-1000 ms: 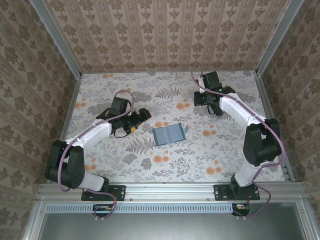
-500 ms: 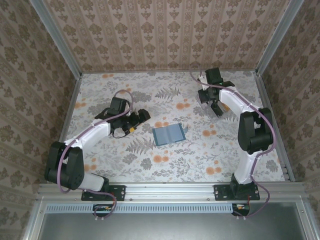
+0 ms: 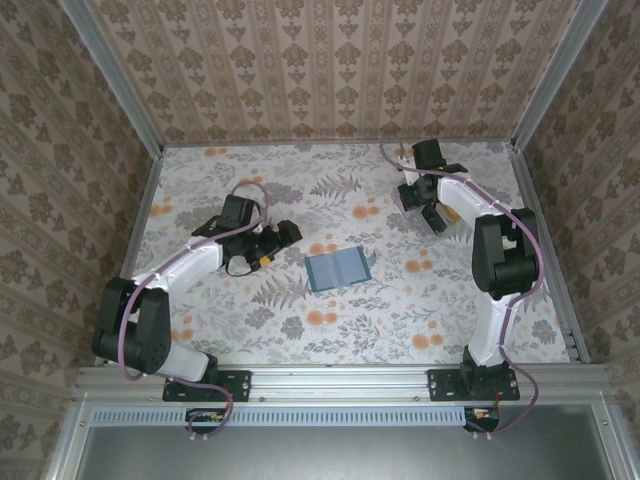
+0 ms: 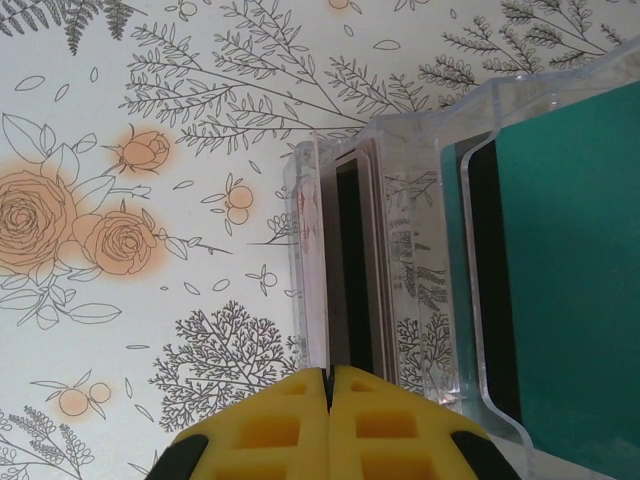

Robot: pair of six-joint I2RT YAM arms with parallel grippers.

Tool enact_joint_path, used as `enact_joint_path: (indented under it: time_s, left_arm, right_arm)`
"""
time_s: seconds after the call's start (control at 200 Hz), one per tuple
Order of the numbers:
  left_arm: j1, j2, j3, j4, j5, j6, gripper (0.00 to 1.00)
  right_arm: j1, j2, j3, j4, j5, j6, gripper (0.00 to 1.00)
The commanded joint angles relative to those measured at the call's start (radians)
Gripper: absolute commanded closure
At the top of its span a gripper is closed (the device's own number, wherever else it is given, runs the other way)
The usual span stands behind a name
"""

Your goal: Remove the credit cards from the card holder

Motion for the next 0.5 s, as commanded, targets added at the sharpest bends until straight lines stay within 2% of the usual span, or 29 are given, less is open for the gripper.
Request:
enact_joint_path:
  time_s: [0.0,0.2,0.495]
  left_arm:
    - [0.007,0.017,0.023,-0.005,0.025,0.028,0.00]
    - [0.007,0.021,0.023,-0.003,0.029,0.028,0.00]
    - [0.007,0.016,0.020,-0.003,0.036,0.028,0.00]
  right_arm:
    - [-0.010,0.017,0.029,-0.039,-0.004,-0.026,1.00]
    - [-0.013,0.029,0.039,-0.044,0.001,-0.024,0.99]
    - [-0.011,0.024,0.049,-0.046,-0.001,0.001,0.84]
